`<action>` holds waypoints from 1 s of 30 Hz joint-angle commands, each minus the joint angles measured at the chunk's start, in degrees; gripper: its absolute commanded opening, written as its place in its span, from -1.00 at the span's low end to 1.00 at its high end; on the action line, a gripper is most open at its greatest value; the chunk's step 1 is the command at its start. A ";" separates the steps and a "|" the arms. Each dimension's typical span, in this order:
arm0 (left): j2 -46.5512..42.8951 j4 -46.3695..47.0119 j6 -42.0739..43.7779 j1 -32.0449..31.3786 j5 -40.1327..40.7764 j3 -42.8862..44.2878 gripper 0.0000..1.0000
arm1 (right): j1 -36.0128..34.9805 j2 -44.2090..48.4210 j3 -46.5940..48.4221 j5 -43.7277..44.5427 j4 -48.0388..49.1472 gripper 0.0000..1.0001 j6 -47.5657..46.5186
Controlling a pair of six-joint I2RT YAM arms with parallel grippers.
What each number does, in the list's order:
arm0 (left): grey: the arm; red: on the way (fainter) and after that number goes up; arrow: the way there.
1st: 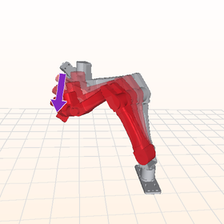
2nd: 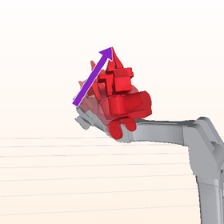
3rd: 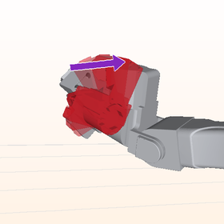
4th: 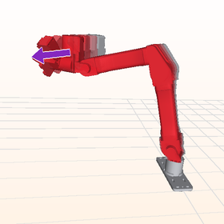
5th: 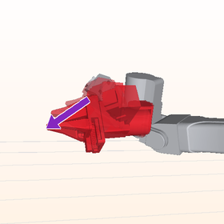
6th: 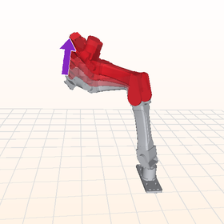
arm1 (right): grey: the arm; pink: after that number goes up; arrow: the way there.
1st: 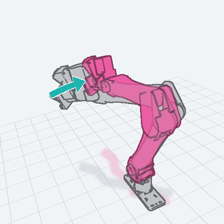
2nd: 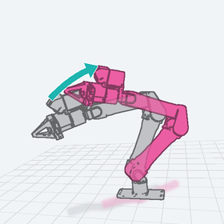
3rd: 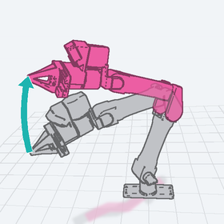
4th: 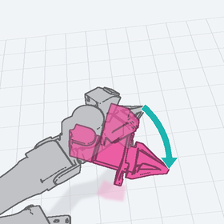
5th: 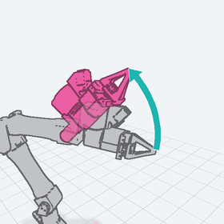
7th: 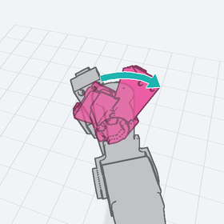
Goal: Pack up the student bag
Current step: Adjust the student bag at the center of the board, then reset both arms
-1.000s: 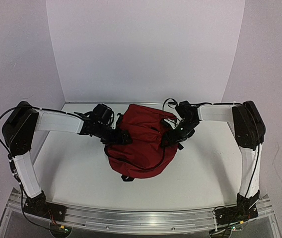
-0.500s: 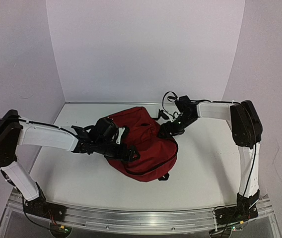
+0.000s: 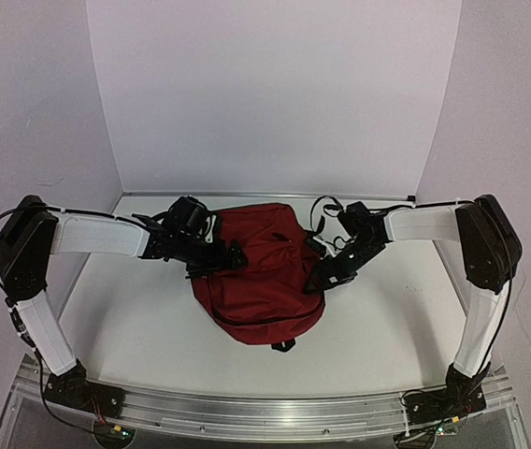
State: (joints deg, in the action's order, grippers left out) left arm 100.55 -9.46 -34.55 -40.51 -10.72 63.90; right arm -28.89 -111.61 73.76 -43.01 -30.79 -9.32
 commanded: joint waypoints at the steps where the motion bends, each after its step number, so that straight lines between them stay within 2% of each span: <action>1: 6.45 -2.53 3.51 2.05 -1.33 7.53 0.99 | -4.78 2.62 -0.75 -2.43 -1.86 0.80 -2.49; 7: 6.65 -5.60 4.66 3.93 -2.78 11.59 0.99 | -6.87 4.16 1.38 1.32 -3.41 0.81 -3.15; 13: -3.65 -10.56 5.77 4.20 1.35 8.74 0.99 | -1.63 12.93 6.43 7.41 -4.43 0.97 -3.02; 19: -13.94 -19.63 6.86 8.56 6.58 9.22 0.99 | 0.26 23.29 9.98 20.07 -3.37 0.97 -4.86; 25: -25.03 -25.49 5.65 12.03 14.37 5.96 0.99 | 3.65 30.31 1.57 27.63 1.31 0.97 -1.25; 30: -31.91 -25.31 0.96 12.21 18.32 -3.48 0.99 | 6.61 32.08 -8.57 28.52 3.36 0.97 -2.79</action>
State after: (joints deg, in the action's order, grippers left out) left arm 72.55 -31.60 -30.04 -28.13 2.49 67.28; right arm -24.17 -78.86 71.85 -18.06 -28.33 -11.73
